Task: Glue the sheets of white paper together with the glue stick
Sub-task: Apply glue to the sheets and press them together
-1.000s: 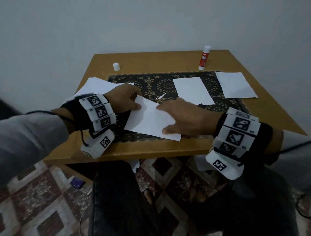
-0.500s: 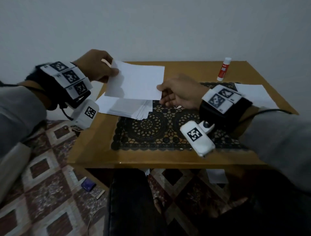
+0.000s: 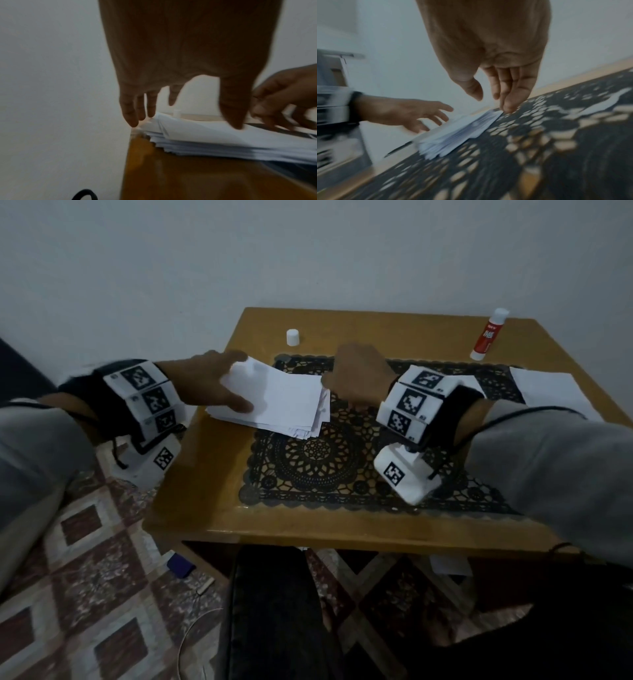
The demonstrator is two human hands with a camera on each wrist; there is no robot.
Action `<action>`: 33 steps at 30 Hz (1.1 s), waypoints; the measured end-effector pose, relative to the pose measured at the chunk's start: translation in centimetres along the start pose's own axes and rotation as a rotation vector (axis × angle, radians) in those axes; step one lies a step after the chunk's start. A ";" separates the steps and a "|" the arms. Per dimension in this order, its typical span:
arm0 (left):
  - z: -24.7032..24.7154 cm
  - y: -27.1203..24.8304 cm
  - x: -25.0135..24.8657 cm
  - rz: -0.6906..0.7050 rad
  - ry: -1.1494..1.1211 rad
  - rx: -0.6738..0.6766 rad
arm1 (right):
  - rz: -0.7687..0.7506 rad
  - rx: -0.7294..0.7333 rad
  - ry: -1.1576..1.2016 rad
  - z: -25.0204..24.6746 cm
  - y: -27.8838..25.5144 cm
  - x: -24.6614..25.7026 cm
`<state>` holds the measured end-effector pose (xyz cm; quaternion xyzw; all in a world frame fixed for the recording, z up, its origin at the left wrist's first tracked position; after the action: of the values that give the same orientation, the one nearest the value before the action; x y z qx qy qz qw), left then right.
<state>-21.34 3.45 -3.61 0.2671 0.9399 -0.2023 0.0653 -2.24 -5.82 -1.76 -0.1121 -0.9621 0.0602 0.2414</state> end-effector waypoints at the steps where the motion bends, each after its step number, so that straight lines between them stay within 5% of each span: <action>1: 0.5 -0.6 -0.5 0.043 0.078 0.043 | -0.024 -0.029 -0.020 -0.6 0.3 0.1; 4: 2.1 -1.7 -2.1 0.133 0.275 0.053 | -0.043 0.024 -0.045 -0.6 1.6 0.2; 13: 2.5 -0.2 -6.3 0.298 0.304 -0.098 | -0.157 0.093 -0.086 0.4 3.6 0.4; 22: 2.4 -0.1 -6.0 0.288 0.334 -0.019 | -0.191 0.091 -0.041 0.7 3.9 -0.1; 33: 2.1 0.6 -7.8 0.335 0.350 -0.124 | -0.213 0.103 -0.079 1.0 4.0 -0.1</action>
<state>-14.36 -0.66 -3.92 0.4457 0.8901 -0.0815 -0.0495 -1.88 -2.01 -3.37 0.0057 -0.9730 0.0877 0.2135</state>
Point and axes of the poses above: each hand's wrist, its own y-axis towards the middle knuckle, its own z-axis out of the palm, x = y × z, the point moved 7 cm from there along y, towards the middle knuckle, and after that the axes turned 7 degrees about x, right-handed, at the moved point
